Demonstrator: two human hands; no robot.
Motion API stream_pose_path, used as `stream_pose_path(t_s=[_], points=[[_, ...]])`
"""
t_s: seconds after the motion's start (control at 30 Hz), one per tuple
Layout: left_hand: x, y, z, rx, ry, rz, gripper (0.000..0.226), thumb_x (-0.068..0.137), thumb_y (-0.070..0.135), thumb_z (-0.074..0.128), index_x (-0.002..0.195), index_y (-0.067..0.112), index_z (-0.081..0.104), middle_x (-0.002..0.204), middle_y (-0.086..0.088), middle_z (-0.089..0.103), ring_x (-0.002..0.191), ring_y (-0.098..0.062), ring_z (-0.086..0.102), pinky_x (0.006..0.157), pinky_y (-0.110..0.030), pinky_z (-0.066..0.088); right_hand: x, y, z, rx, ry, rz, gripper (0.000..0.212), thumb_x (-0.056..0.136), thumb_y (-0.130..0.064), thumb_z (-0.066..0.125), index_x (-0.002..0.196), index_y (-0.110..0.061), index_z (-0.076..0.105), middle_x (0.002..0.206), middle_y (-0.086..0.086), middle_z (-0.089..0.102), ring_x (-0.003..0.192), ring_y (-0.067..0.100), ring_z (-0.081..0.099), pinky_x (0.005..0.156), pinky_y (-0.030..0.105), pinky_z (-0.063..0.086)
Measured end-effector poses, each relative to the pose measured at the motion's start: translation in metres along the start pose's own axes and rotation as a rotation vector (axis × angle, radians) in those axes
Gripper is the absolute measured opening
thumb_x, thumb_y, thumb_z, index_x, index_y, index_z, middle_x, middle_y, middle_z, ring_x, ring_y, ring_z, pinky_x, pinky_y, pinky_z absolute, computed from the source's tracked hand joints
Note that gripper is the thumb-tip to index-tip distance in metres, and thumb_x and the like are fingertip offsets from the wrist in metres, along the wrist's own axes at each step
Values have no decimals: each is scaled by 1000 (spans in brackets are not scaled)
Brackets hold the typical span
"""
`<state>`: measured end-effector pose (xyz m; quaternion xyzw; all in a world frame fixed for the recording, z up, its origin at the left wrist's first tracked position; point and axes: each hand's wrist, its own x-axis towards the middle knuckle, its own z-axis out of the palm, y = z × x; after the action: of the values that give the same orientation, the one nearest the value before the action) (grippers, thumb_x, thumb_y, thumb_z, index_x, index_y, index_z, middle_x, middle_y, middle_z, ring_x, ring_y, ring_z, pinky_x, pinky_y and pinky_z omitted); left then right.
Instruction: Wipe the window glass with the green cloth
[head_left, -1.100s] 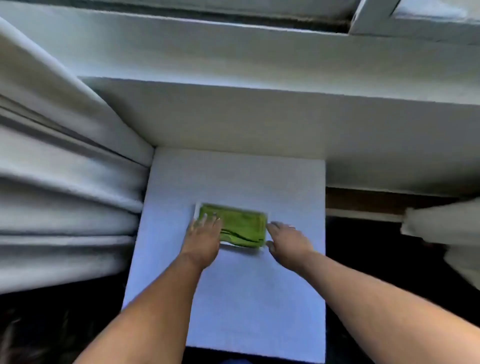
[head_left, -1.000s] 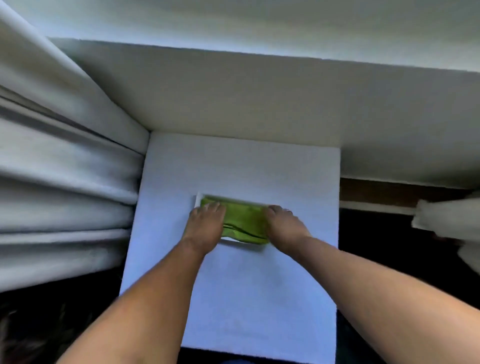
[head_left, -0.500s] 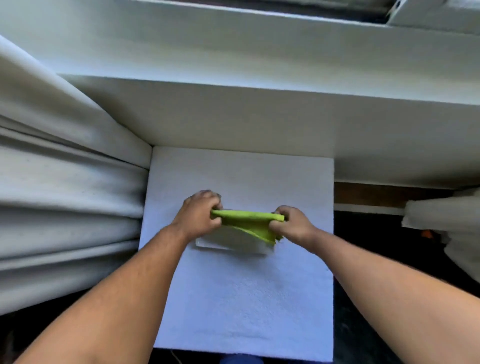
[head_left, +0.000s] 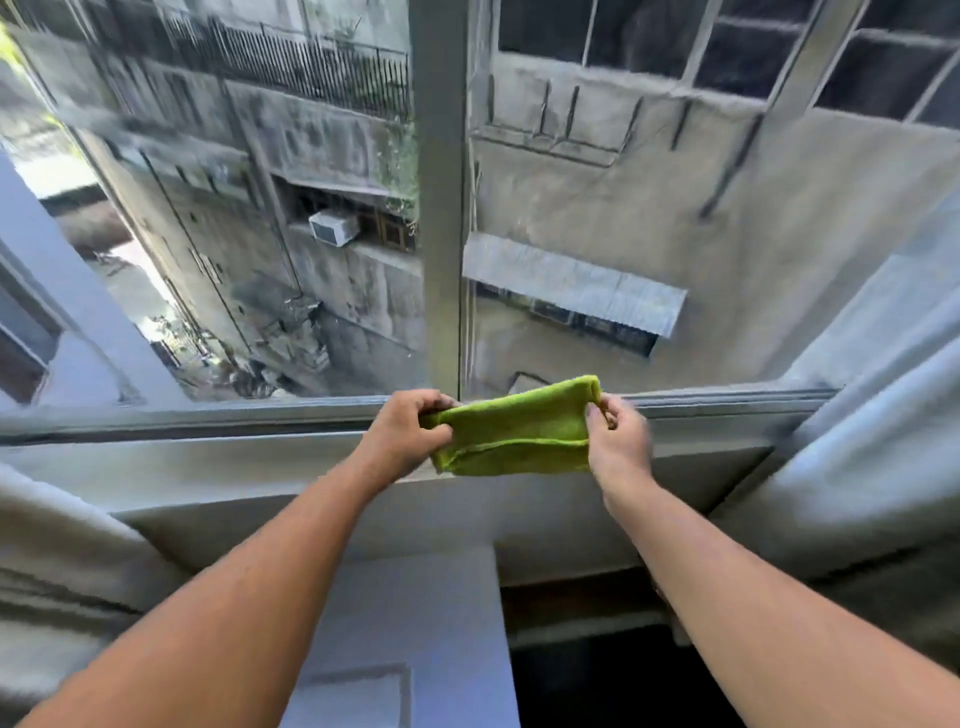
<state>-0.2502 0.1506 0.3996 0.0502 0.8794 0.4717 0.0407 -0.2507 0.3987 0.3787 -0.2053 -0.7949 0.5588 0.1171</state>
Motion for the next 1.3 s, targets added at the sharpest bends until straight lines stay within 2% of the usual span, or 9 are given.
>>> stream_pose_path(t_s=[0.13,0.4,0.63,0.73,0.83,0.93,1.03,1.2,1.3], points=[[36,136,25,-90,125,142,20,80,-4,76,100,2,76,90,-15,77,76,-18,68,77,-35,61,73,-94,-114,-61,201,-208,22,98,-23,61,114,-10,71,105,13,74,96,32,67,79,32,48],[117,390,35,-28,484,481,11,77,12,81,85,8,75,82,-8,76,74,-22,69,70,-33,56,177,-299,-275,-175,716,-613,24,93,-17,58,111,-17,73,116,18,64,108,39,60,95,42,47],[128,413,30,423,653,449,22,80,39,79,93,25,68,94,2,75,84,-20,68,67,-29,51,195,-318,-253,18,666,-599,21,102,-9,43,118,-17,54,117,12,68,103,35,66,87,43,52],[127,420,3,792,821,778,44,74,41,85,104,17,63,104,-8,67,90,-25,66,66,-34,53,191,-311,-224,49,652,-641,37,100,-14,46,137,-11,45,131,19,57,116,40,57,102,50,45],[147,450,-50,1116,1049,1074,61,84,55,71,126,12,61,130,-25,63,117,-38,62,95,-49,47,192,-298,-200,-72,679,-735,58,101,-22,48,152,0,33,140,27,50,128,44,48,113,52,33],[167,475,-102,1320,1157,1069,66,99,62,41,148,18,50,153,-26,45,140,-43,45,117,-59,23,201,-284,-189,-163,674,-842,69,101,-41,38,156,-1,25,155,32,34,144,49,32,121,55,21],[180,471,-114,1379,1163,988,73,99,68,27,158,25,30,163,-25,29,150,-40,30,120,-65,11,224,-279,-200,-257,674,-933,70,101,-48,28,156,-6,16,163,31,14,151,51,10,124,61,12],[196,465,-118,1334,1222,1059,75,99,66,29,161,24,20,168,-19,19,156,-32,18,122,-64,9,262,-302,-239,-310,850,-943,78,100,-56,20,157,-4,24,164,27,17,152,47,15,127,53,10],[199,464,-119,1307,1220,1075,73,99,62,29,160,21,23,169,-18,16,156,-30,9,124,-60,5,243,-321,-202,-258,899,-1023,79,100,-59,16,157,-5,26,165,22,18,154,42,12,128,48,9]])
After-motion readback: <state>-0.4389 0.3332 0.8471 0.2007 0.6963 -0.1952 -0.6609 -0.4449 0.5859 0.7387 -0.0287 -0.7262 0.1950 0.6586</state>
